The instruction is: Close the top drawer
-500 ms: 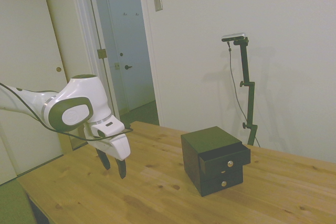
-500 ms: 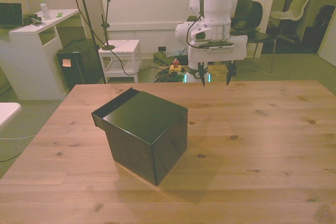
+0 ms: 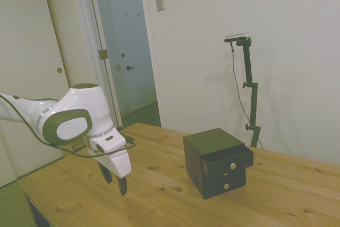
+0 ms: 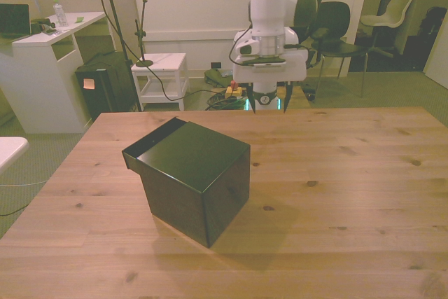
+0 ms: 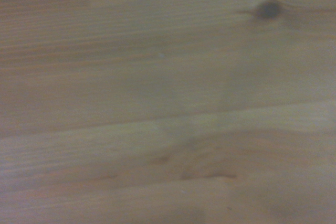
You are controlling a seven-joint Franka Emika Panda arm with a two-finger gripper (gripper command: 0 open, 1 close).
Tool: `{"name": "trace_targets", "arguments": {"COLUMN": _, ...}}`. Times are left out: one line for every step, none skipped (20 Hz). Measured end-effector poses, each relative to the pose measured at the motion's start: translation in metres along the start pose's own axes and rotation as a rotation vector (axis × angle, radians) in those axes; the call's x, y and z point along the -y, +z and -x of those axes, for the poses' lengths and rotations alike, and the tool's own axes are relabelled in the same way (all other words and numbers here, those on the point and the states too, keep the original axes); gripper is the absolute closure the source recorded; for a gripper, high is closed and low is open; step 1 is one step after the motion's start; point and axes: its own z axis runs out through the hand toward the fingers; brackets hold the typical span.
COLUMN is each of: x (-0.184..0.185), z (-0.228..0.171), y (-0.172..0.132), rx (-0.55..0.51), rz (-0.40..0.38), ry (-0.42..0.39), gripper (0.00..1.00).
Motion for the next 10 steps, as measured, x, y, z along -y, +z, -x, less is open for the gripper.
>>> {"name": "trace_targets", "arguments": {"x": -0.020, "z": -0.008, "y": -0.006, "rx": -0.015, "rz": -0.010, "ry": 0.028, "gripper": 0.00}}
{"name": "trace_targets", "arguments": {"x": -0.041, "z": -0.018, "y": -0.013, "rx": -0.028, "rz": -0.021, "ry": 0.054, "gripper": 0.00}}
{"name": "trace_targets", "arguments": {"x": -0.061, "z": -0.031, "y": -0.024, "rx": -0.043, "rz": -0.032, "ry": 0.079, "gripper": 0.00}}
{"name": "trace_targets", "arguments": {"x": -0.083, "z": -0.043, "y": -0.032, "rx": -0.054, "rz": -0.040, "ry": 0.103, "gripper": 0.00}}
{"name": "trace_targets", "arguments": {"x": -0.106, "z": -0.056, "y": -0.039, "rx": -0.064, "rz": -0.044, "ry": 0.126, "gripper": 0.00}}
{"name": "trace_targets", "arguments": {"x": -0.128, "z": -0.068, "y": -0.044, "rx": -0.073, "rz": -0.050, "ry": 0.148, "gripper": 0.00}}
{"name": "trace_targets", "arguments": {"x": -0.148, "z": -0.079, "y": -0.049, "rx": -0.080, "rz": -0.059, "ry": 0.169, "gripper": 0.00}}
{"name": "trace_targets", "arguments": {"x": -0.165, "z": -0.091, "y": -0.054, "rx": -0.086, "rz": -0.067, "ry": 0.188, "gripper": 0.00}}
{"name": "trace_targets", "arguments": {"x": -0.180, "z": -0.103, "y": -0.059, "rx": -0.092, "rz": -0.070, "ry": 0.205, "gripper": 0.00}}
{"name": "trace_targets", "arguments": {"x": -0.195, "z": -0.117, "y": -0.065, "rx": -0.098, "rz": -0.070, "ry": 0.220, "gripper": 0.00}}
